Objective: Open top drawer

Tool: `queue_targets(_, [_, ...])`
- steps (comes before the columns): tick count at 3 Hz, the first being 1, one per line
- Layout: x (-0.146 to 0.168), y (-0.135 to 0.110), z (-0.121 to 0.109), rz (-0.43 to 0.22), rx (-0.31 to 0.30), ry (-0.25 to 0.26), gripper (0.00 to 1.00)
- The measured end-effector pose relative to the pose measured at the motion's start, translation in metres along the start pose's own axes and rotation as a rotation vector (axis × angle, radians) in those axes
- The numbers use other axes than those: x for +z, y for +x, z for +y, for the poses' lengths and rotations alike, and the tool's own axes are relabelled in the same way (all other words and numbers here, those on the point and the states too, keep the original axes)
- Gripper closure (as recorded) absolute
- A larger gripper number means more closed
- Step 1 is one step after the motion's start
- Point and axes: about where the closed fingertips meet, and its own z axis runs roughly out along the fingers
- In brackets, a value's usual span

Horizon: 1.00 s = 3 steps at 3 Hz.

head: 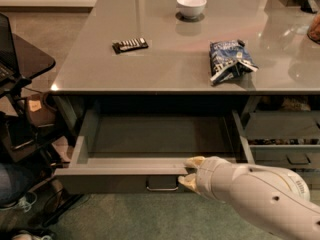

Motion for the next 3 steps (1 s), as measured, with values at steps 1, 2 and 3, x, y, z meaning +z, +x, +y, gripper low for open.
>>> queue_targets(1, [-0.0026,-0.0017,-0.0001,0.000,0.000,0.000,1.00])
queue_targets(2, [-0.0056,0.0039,0.0069,0.000,0.004,0.007,1.00])
queue_targets(3, [-0.0077,0.0018,0.0069,0.000,0.004,0.007,1.00])
